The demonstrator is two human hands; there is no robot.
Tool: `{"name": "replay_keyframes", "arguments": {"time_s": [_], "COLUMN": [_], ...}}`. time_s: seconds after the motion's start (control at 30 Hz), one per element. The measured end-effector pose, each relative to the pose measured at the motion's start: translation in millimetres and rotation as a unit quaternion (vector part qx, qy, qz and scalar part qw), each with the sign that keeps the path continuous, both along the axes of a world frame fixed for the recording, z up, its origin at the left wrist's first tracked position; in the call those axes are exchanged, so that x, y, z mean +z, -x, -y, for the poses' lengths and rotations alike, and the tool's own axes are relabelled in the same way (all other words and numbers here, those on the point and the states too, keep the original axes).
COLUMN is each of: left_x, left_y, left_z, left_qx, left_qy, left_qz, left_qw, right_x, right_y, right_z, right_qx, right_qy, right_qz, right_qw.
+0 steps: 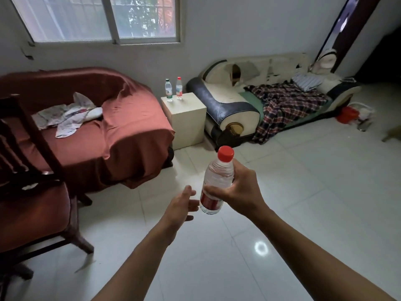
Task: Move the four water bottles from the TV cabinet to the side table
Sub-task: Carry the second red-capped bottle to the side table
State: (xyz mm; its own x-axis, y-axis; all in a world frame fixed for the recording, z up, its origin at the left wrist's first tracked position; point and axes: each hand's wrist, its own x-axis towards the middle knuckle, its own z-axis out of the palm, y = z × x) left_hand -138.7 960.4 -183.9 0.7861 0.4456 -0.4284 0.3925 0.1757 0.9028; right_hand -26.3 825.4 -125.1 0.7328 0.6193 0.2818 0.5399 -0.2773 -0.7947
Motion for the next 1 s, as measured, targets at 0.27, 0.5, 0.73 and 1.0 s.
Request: {"name": "replay_keyframes", "arguments": {"time_s": [0.27, 0.5, 0.73, 1.0], "left_x": [-3, -1, 13, 7], "left_y": [-140, -292, -421, -538], "left_z": [-63, -116, -161, -227], "left_qx": [-0.041, -0.007, 0.016, 0.014], "left_qy": [-0.008, -0.021, -0.013, 0.007], "left_qz": [-0.013, -0.023, -0.028, -0.01], "left_qw": [0.999, 0.999, 0.999, 1.0], "right_x": [-7, -11, 6, 8], "right_y": [-129, -279, -411, -529], "right_z": [-54, -108, -152, -217], "right_qx": [-0.049, -0.045, -0.045, -0.052], "right_qy": [-0.011, -0.029, -0.022, -0.013], "right_qz": [-0.003, -0.011, -0.014, -0.004], "right_qw": [0.999, 0.998, 0.999, 0.999]}}
